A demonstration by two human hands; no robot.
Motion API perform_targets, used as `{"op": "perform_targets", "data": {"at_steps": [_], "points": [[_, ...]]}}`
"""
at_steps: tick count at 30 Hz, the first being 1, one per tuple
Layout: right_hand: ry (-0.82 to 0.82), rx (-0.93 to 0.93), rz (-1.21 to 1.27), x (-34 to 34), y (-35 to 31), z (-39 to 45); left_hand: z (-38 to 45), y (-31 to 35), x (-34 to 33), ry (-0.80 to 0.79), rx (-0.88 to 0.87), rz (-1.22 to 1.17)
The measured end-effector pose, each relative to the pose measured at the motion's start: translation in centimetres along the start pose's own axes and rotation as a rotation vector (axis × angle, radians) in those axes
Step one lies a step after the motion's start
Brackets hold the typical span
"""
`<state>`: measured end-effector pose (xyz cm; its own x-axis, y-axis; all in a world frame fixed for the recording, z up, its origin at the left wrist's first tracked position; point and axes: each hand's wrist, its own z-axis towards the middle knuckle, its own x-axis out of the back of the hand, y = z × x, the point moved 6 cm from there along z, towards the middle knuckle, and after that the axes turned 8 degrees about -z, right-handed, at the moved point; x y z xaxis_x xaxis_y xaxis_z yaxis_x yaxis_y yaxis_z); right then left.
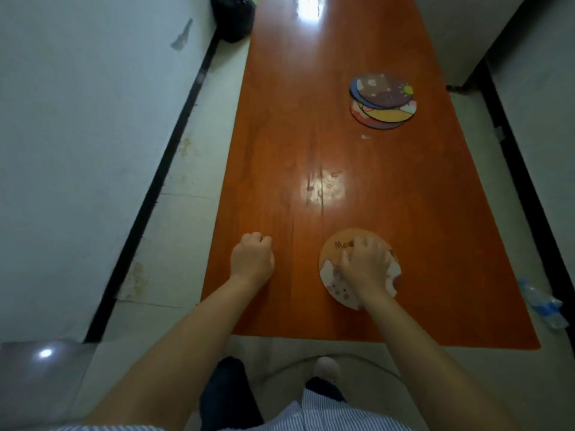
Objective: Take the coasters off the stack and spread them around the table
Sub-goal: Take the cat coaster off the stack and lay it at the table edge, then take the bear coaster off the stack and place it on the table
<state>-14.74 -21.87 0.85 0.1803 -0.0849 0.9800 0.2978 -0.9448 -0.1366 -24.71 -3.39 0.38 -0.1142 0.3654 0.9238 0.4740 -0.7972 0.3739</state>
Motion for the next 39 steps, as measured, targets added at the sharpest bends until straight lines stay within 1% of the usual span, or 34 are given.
{"op": "perform_targets", "data": {"at_steps": [3, 5, 7, 10, 14, 16, 20, 22, 27, 34, 39], "points": [[0.003, 0.134, 0.020, -0.7, -7.2, 1.2, 2.3, -4.6, 2.8, -0.063, -0.052, 0.117], [0.005, 0.168, 0.056, -1.1, -12.0, 2.2, 4.1, -7.9, 4.8, -0.097, -0.077, 0.157], [0.007, 0.144, 0.065, -1.6, -16.5, 3.4, 5.9, -11.2, 6.6, -0.137, -0.129, 0.188], [-0.018, 0.040, 0.096, -1.9, -22.0, 5.3, 8.3, -15.5, 9.3, -0.206, -0.211, 0.227], [-0.044, -0.040, 0.108, -1.4, -27.3, 7.6, 11.8, -19.8, 12.6, -0.258, -0.276, 0.261], [-0.031, -0.053, 0.106, -1.0, -28.8, 8.8, 14.1, -21.1, 13.9, -0.253, -0.293, 0.256], [0.045, -0.115, 0.092, 0.6, -29.0, 11.9, 19.7, -21.5, 14.9, -0.197, -0.356, 0.254], [0.048, -0.157, 0.069, 1.3, -28.5, 14.0, 22.7, -20.6, 14.7, -0.192, -0.403, 0.243], [0.042, -0.268, 0.032, 3.7, -25.8, 20.9, 30.6, -15.9, 13.8, -0.235, -0.552, 0.260], [0.000, -0.420, 0.046, 6.6, -19.9, 30.0, 43.2, -9.1, 13.1, -0.304, -0.605, 0.299], [0.047, -0.550, 0.111, 7.7, -16.0, 34.2, 49.1, -4.8, 10.4, -0.405, -0.673, 0.315]]}}
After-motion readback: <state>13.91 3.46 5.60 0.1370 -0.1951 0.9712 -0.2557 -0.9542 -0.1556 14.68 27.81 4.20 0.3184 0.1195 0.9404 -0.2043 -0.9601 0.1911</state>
